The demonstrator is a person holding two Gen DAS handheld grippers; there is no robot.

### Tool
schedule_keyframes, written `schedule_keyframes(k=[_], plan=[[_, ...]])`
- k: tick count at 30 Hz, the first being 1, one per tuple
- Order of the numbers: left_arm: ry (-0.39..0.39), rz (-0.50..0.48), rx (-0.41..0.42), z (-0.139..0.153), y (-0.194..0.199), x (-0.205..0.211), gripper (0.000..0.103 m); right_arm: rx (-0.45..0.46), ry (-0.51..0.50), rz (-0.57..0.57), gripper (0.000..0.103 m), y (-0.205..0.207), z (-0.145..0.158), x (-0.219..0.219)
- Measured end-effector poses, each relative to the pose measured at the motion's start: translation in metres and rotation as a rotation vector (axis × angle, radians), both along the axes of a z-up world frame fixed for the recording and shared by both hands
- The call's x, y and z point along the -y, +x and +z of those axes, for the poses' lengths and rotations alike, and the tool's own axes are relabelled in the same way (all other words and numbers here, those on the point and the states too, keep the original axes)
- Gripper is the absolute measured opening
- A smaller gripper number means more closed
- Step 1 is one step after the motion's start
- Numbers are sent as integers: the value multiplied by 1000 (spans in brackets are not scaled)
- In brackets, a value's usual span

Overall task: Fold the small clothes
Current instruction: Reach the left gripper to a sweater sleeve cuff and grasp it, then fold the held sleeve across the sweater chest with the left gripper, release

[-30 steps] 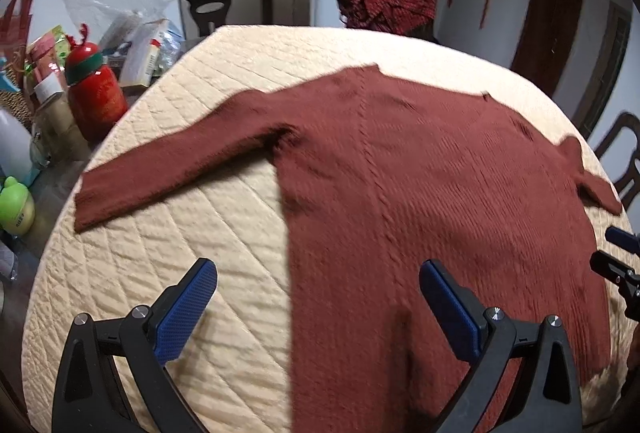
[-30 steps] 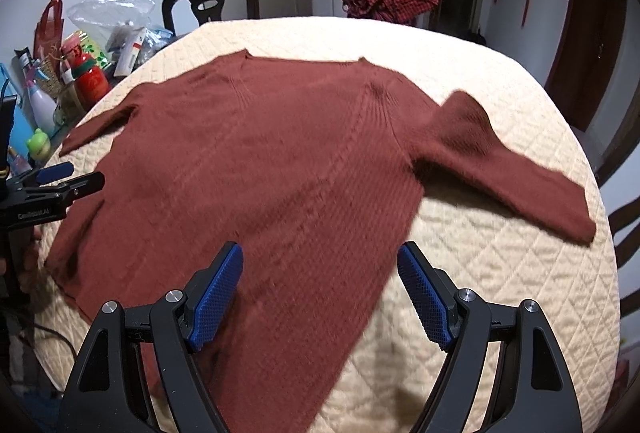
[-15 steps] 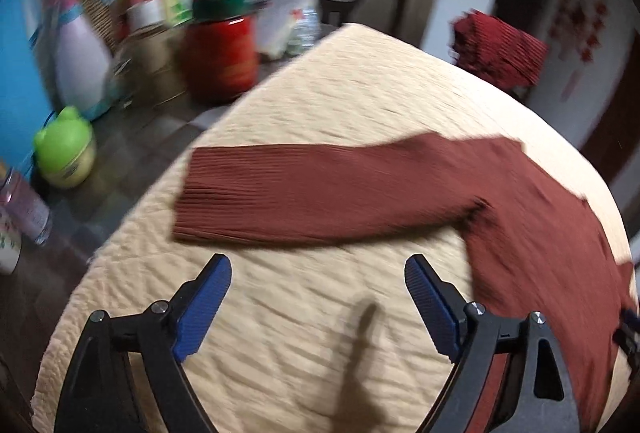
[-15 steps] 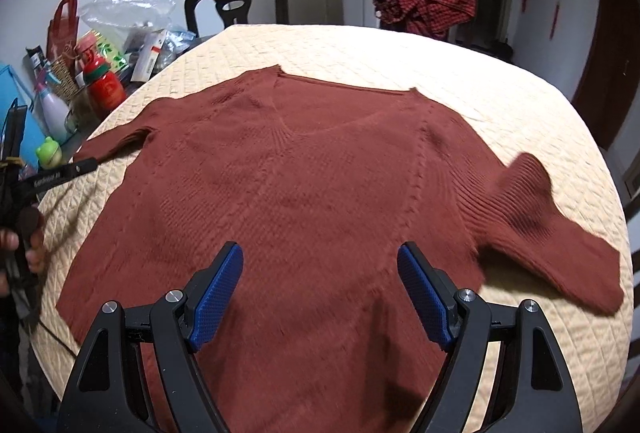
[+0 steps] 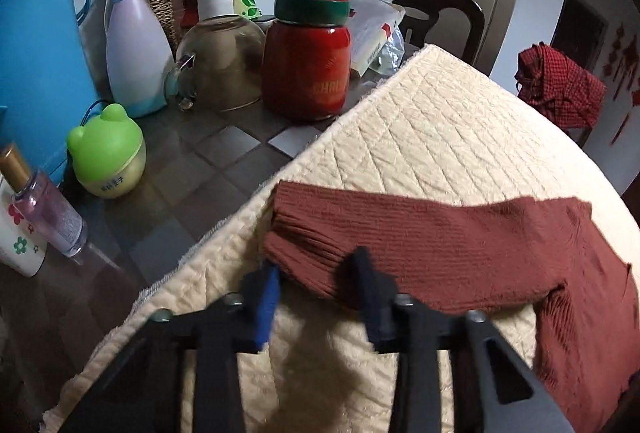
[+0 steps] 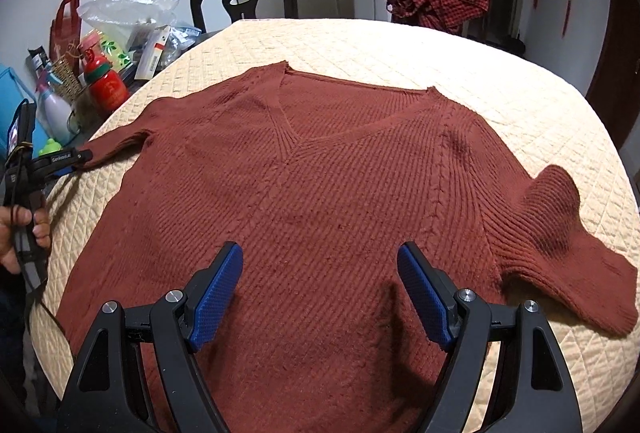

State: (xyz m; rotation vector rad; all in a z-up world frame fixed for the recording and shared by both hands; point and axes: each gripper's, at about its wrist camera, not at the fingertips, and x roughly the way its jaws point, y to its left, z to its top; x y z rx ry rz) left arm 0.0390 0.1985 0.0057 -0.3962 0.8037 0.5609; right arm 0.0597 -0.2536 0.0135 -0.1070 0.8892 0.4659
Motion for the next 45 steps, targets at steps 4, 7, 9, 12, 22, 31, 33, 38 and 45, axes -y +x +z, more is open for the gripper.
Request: schedule_keyframes(k=[4,7,9,12,22,31,33,38,45], plan=[[-15,-58,38,12,6,-1,10,-9,18,-5,79,0,-1,6],[1,-141,100,34,16,14,10,-4,34,-12,79,0,2,9],[13,-222,148,52,26,32,9,-2,47,-18,79,1,3,12],[23,-353,204,75,44,65,8,1,73,-29,79,1,7,16],[-81,-795,182,58,106,204,9,-2,138,-86,79,2,12,36],[-198,-889,164,48,83,210,48,-67,228,-31,79,10,14,31],[-184,-864,222,61,72,194,52,-73,242,-9,76,13,16,24],[-77,-709,222,70,70,143,52,-119,271,42,49,33,18,-6],[-54,-584,136,44,81,102,52,-215,282,106,48,74,3,-47]])
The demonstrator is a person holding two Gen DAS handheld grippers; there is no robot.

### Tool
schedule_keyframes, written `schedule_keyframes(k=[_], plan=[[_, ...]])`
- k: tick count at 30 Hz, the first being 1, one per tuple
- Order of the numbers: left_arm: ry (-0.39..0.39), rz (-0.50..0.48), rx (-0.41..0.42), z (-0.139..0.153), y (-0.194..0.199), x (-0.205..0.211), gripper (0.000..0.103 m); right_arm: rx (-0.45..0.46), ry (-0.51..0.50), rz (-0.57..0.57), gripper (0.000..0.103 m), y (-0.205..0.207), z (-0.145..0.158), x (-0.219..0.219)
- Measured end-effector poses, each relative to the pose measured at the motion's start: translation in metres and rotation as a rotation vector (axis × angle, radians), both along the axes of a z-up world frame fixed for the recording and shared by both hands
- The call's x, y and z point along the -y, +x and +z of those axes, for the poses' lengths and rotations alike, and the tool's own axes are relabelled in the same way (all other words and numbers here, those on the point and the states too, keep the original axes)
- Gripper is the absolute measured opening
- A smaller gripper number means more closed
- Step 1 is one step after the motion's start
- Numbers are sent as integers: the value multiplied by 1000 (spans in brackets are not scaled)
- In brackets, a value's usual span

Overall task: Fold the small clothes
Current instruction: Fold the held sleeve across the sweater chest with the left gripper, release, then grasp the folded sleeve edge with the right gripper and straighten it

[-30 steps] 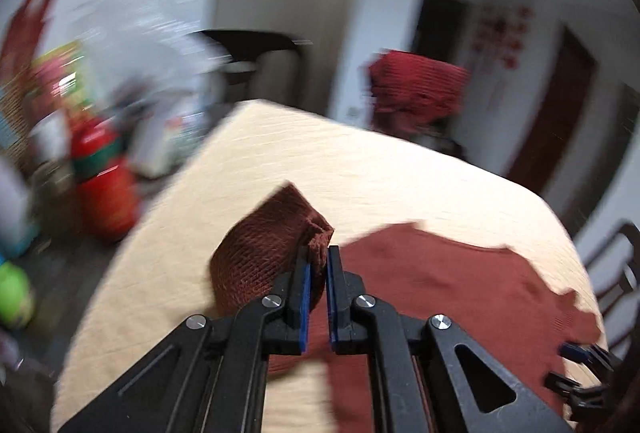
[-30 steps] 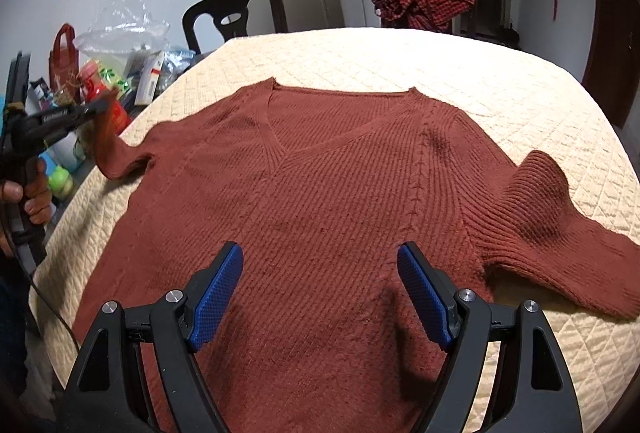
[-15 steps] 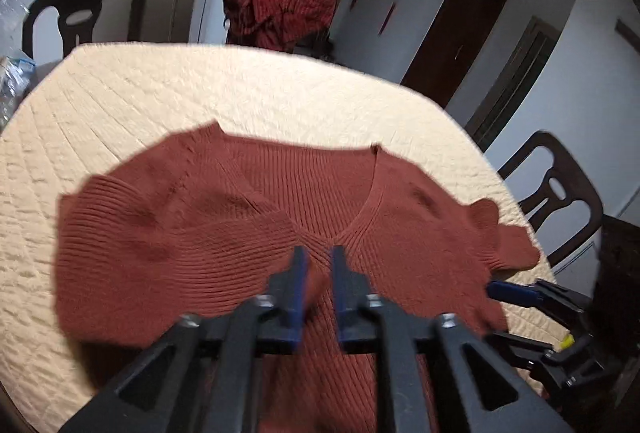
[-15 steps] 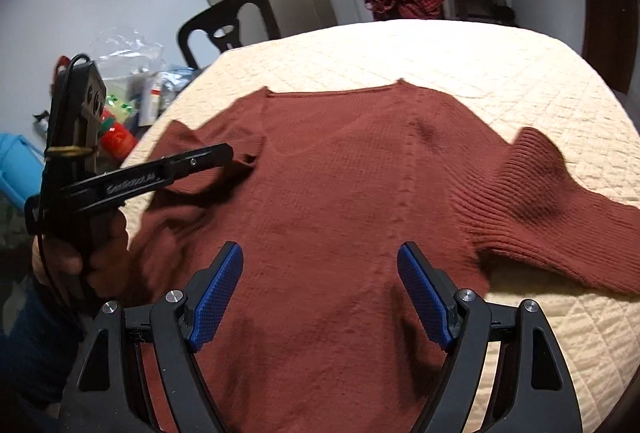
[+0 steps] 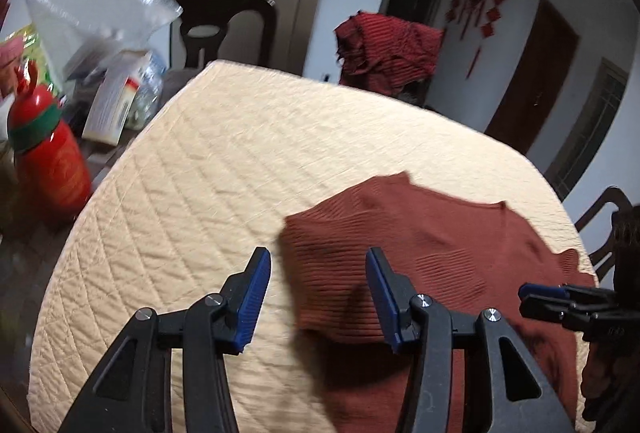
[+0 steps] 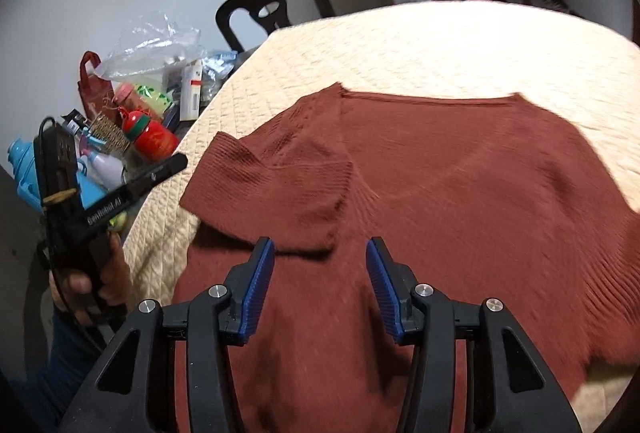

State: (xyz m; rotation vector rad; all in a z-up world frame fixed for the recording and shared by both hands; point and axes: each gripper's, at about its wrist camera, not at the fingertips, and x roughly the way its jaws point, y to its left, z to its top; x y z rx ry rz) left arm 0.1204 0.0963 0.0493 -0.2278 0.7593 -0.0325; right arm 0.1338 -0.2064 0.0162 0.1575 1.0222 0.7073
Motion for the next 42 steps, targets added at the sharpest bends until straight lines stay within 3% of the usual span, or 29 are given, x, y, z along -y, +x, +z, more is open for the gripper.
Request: schedule_keyframes(k=[4,6,8,14,21,24,29,34,42], plan=[[-11,3,-21,-13,3,-5,52,-72,-31,4,42,20,-20,-19],[-20,2,-22,-16,3,-6,52,-58,-46,-6,32,23,-21,-23],[-19,-4,-22,-18,4,-6,52,-57,-66,-18,3,26,-22,-25],[-17,-18,-4,-14,10,-5,52,41,-26,-45,3,18,4,-6],[10,-56,-61,-31,21,2,51,-27,-69,-110,4,29,-23,16],[9,-61,-88,-39,24,3,44,-2,-49,-126,4,24,-18,21],[3,-53,-58,-32,20,0,44,15,-37,-172,3,26,-13,33],[6,-75,-35,-23,21,5,43,-33,-56,-153,5,31,-22,33],[26,-127,-30,-22,34,21,36,64,-32,-167,6,23,2,31]])
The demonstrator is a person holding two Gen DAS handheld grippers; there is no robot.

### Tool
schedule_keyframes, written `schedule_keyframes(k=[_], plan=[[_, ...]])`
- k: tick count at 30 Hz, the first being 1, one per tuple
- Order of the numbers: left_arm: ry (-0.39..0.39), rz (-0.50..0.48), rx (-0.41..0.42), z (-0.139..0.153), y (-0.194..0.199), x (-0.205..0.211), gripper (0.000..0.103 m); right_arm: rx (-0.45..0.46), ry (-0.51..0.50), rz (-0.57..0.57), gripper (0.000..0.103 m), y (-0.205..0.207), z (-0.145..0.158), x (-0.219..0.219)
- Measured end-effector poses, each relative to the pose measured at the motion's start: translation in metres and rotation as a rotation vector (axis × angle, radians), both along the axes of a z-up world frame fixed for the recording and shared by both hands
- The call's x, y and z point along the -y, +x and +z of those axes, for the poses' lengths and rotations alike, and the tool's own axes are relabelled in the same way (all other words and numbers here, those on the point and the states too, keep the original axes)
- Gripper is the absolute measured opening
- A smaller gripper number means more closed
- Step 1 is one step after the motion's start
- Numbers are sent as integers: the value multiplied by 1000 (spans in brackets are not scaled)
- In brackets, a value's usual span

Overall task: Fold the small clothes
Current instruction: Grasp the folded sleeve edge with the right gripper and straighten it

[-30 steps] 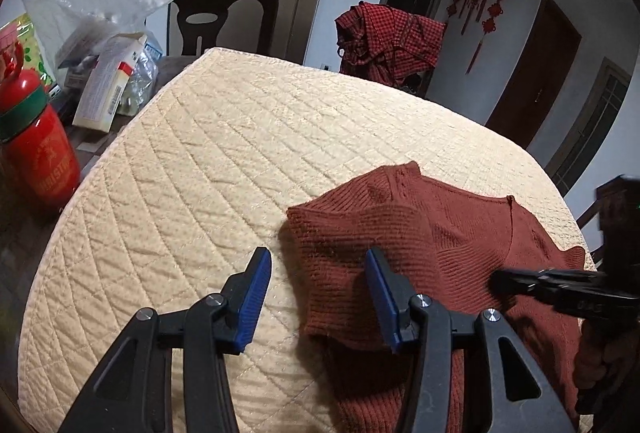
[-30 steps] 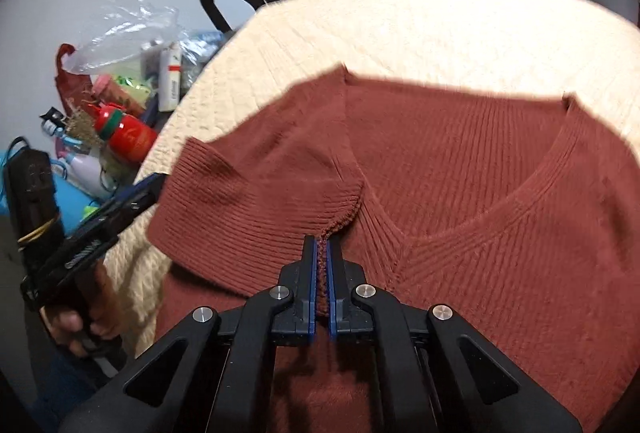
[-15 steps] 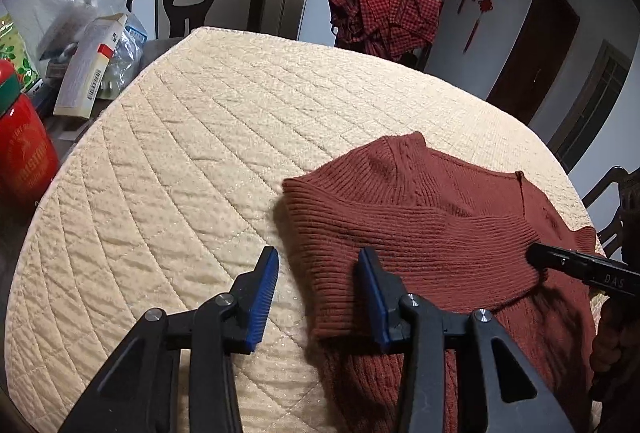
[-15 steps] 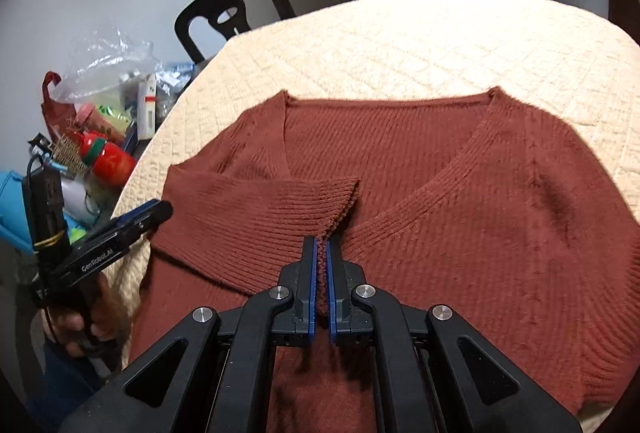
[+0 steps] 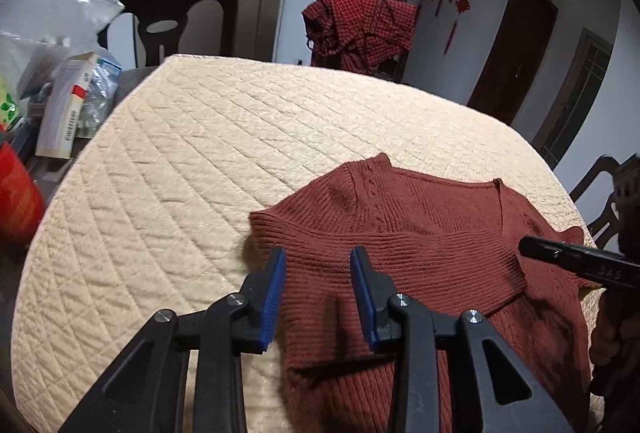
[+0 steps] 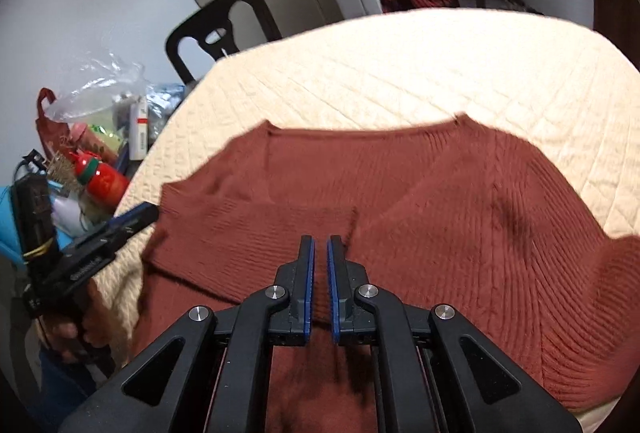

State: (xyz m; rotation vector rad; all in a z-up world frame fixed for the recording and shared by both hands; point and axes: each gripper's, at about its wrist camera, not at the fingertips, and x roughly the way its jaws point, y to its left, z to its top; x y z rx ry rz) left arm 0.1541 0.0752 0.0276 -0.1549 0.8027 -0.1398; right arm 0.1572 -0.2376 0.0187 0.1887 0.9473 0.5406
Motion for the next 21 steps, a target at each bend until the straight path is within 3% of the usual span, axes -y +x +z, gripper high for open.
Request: schedule_keyframes(k=[7,11,14,21], plan=[[25,7,-47,-16,15,-4,35,-46,-75,37,5,21,-23,-21],[13,-27,-35,-9,-6,0,35,-5,-106,54,5,1,-10,-18],[54,-52,-43,-14,-25,7,35,-7,-137,83,6,-14,-17,-16],[50,-26,-38,-12,-35,5,36,20,-149,75,6,-25,-15,-10]])
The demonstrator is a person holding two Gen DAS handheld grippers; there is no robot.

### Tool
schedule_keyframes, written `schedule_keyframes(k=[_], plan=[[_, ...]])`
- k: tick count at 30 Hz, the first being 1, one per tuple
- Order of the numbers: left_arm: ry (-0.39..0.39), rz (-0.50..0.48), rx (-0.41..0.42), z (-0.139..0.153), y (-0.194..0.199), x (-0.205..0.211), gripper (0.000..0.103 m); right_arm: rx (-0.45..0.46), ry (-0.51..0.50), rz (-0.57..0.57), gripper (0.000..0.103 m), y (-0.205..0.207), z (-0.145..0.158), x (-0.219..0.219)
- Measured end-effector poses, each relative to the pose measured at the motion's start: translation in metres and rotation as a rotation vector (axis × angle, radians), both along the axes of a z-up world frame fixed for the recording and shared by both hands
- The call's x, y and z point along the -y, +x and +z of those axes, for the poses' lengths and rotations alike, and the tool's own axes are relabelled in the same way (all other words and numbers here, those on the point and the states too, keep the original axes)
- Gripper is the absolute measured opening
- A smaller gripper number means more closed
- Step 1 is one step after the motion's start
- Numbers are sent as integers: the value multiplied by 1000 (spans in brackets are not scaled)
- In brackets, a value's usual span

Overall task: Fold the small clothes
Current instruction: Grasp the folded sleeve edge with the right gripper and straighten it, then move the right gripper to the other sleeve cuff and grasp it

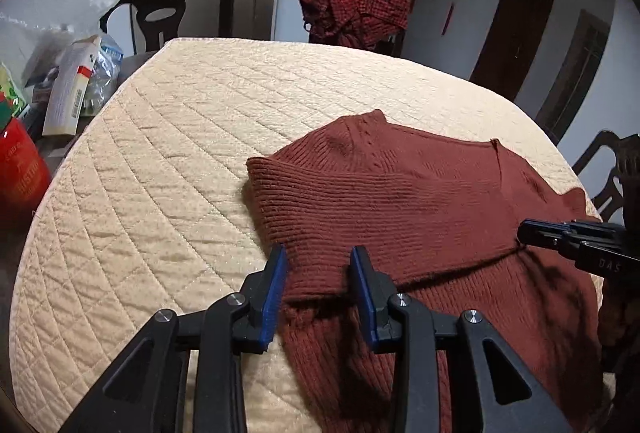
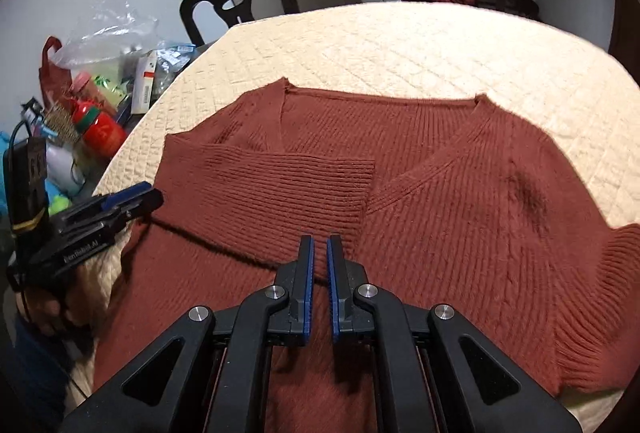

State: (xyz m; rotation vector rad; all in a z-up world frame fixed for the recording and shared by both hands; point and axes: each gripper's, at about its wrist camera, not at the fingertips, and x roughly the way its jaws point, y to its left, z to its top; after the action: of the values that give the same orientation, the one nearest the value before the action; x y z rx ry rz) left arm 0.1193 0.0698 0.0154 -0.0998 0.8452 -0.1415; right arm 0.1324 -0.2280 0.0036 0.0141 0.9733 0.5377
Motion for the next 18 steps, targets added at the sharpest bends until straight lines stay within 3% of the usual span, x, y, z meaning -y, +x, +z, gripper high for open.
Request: schedule_keyframes(k=[3,10,14,18], plan=[[22,-1,-12,-6,1,3,36,-12,19,4,6,-3,-3,6],[3,30,9,12,-23,5,36,16,21,-13,6,-33,8,25],[-27,39,5,17,-45,11,40,27,50,-45,25,-52,14,41],[-33,22,12,20,-66,24,43,41,69,-48,34,-75,18,53]])
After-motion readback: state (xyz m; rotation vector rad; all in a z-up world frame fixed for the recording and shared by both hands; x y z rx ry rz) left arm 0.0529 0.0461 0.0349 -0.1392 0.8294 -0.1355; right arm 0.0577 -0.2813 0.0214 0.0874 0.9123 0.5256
